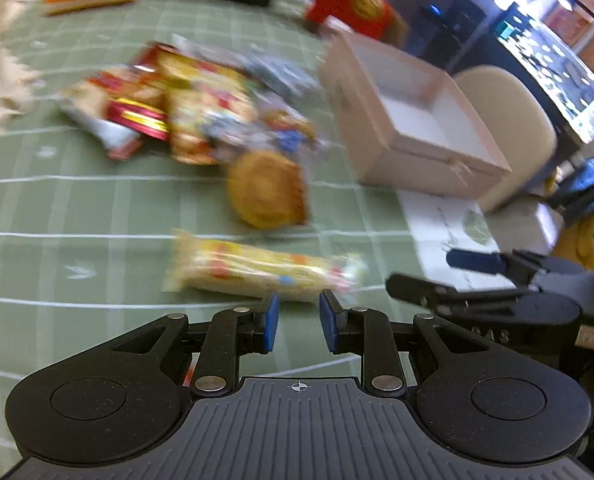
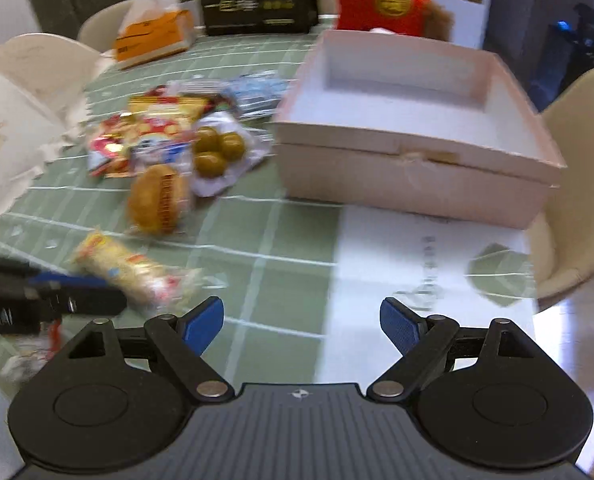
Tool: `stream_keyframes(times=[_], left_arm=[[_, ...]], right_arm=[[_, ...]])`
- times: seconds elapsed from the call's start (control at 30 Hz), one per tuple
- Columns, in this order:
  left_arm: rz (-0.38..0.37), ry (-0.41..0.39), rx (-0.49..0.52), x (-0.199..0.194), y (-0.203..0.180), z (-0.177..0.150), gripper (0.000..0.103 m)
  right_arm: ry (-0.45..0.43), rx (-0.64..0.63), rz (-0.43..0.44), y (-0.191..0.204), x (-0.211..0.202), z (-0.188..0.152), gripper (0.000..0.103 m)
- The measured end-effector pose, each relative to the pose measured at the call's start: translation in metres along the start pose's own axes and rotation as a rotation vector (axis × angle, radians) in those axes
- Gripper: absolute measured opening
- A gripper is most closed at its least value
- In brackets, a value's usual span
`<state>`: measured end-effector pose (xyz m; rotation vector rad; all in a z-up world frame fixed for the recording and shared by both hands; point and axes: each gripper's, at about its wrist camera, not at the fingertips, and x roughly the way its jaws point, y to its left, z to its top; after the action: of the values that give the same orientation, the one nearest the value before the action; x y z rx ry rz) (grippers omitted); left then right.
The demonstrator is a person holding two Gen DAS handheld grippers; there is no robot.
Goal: Organize snacks
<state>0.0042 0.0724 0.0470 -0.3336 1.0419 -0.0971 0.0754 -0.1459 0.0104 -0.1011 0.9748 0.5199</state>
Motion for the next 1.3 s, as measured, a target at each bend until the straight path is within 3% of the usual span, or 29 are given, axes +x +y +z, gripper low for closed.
stream_keyframes(times=[0.17, 0.3, 0.37, 0.47, 0.6, 0.7, 0.83, 0.9, 0.93, 0.97, 1.07, 1.3], left_arm=[[0.161, -0.012, -0.143, -0.038, 0.053, -0.010, 0.027], [0.217, 0.009, -0.284, -0.049, 0.086, -0.032, 0.027], [0.217, 0.020, -0.354, -0.051, 0.096, -0.043, 0.027], [0.186, 0.026, -0.411, -0.045, 0.095, -0.050, 0.027], [0.088, 0.056, -0.395, -0.026, 0.063, -0.047, 0.027], [-0.008, 0.087, -0.332, -0.001, 0.027, -0.039, 0.027], [-0.111, 0.100, -0.249, 0.026, -0.019, -0.022, 0.027], [-0.128, 0.094, -0.201, 0.027, -0.032, -0.016, 0.027], [-0.122, 0.091, -0.169, 0.026, -0.037, -0.013, 0.027], [-0.103, 0.089, -0.136, 0.022, -0.041, -0.011, 0.027], [-0.034, 0.082, -0.102, 0.008, -0.036, -0.011, 0.027], [0.127, 0.019, -0.217, -0.032, 0.014, -0.013, 0.027]], right_arm=[[-0.060, -0.250, 0.067, 0.065, 0.011, 0.007, 0.086], [-0.088, -0.430, 0.082, 0.109, 0.028, 0.006, 0.083], [-0.048, -0.439, 0.097, 0.115, 0.033, 0.011, 0.050], [-0.009, -0.389, 0.106, 0.103, 0.028, 0.016, 0.041], [0.028, -0.234, 0.081, 0.061, 0.017, 0.012, 0.041], [0.034, -0.143, -0.002, 0.023, 0.002, -0.004, 0.040], [0.047, -0.067, -0.102, -0.019, -0.016, -0.024, 0.039], [0.046, -0.059, -0.107, -0.030, -0.027, -0.032, 0.040], [0.042, -0.057, -0.104, -0.032, -0.032, -0.035, 0.045], [0.038, -0.053, -0.097, -0.036, -0.035, -0.037, 0.057], [0.032, -0.051, -0.021, -0.029, -0.042, -0.041, 0.069], [0.042, -0.328, 0.310, 0.050, -0.038, -0.043, 0.077]])
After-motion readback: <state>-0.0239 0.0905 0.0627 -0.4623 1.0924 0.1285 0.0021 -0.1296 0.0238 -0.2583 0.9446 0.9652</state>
